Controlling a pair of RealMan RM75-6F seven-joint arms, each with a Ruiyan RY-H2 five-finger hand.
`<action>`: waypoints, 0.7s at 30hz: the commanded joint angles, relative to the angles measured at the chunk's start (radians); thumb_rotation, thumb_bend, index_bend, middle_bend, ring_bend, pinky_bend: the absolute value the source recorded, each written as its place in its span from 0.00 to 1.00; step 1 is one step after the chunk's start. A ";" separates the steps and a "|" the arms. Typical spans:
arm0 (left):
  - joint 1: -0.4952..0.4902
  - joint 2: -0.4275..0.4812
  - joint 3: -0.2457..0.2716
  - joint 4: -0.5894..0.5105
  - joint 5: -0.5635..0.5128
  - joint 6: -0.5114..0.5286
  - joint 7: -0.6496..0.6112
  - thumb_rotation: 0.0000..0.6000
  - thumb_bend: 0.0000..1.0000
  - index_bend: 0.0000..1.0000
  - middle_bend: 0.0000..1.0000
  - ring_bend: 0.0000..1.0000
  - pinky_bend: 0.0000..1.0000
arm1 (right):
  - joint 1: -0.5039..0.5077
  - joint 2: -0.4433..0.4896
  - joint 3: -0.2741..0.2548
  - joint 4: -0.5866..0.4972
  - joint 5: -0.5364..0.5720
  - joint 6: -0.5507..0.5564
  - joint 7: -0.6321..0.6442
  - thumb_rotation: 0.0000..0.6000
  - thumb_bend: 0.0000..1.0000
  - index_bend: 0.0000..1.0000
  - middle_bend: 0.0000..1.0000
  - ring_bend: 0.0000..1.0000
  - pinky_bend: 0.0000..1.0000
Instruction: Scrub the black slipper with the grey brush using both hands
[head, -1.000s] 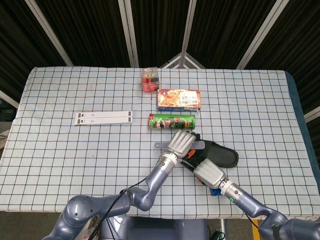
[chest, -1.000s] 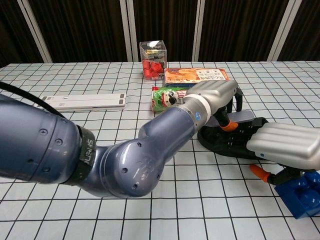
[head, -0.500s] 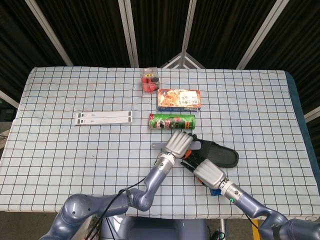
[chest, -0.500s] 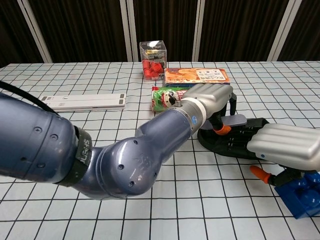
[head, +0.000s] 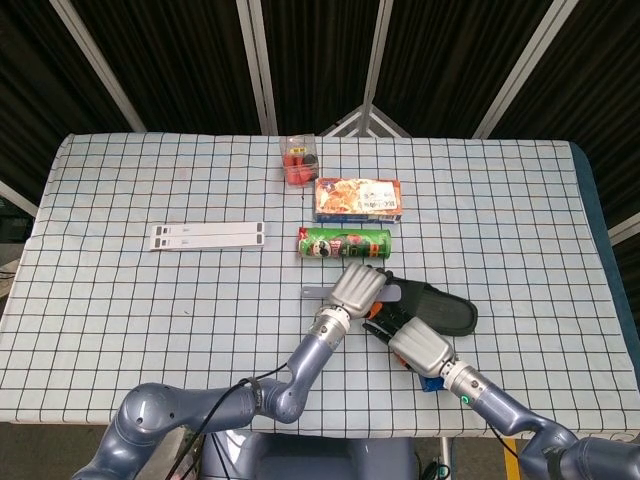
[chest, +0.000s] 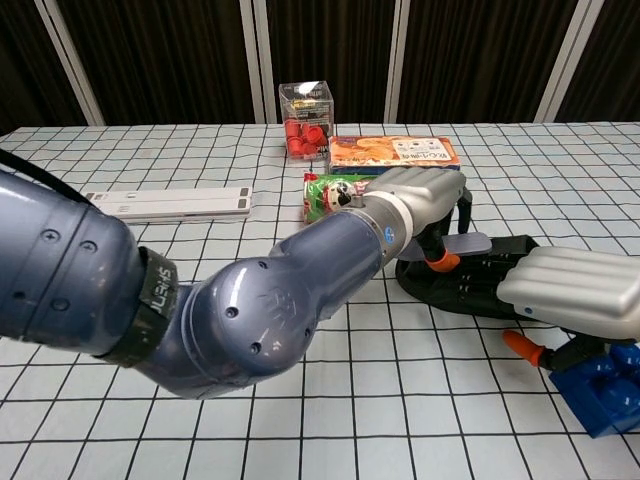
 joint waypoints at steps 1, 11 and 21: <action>-0.018 -0.050 0.001 0.094 0.099 -0.008 -0.126 1.00 0.65 0.51 0.64 0.52 0.54 | -0.001 0.005 0.000 0.001 0.001 0.003 0.004 1.00 0.74 0.00 0.12 0.07 0.13; -0.026 -0.057 0.017 0.135 0.143 0.013 -0.211 1.00 0.66 0.52 0.65 0.53 0.55 | -0.003 0.013 0.000 -0.003 0.006 0.005 0.007 1.00 0.74 0.00 0.12 0.07 0.13; 0.005 0.006 0.019 0.022 -0.057 -0.026 0.109 1.00 0.65 0.51 0.64 0.53 0.55 | -0.005 0.014 0.002 -0.015 0.008 0.008 -0.011 1.00 0.74 0.00 0.12 0.07 0.13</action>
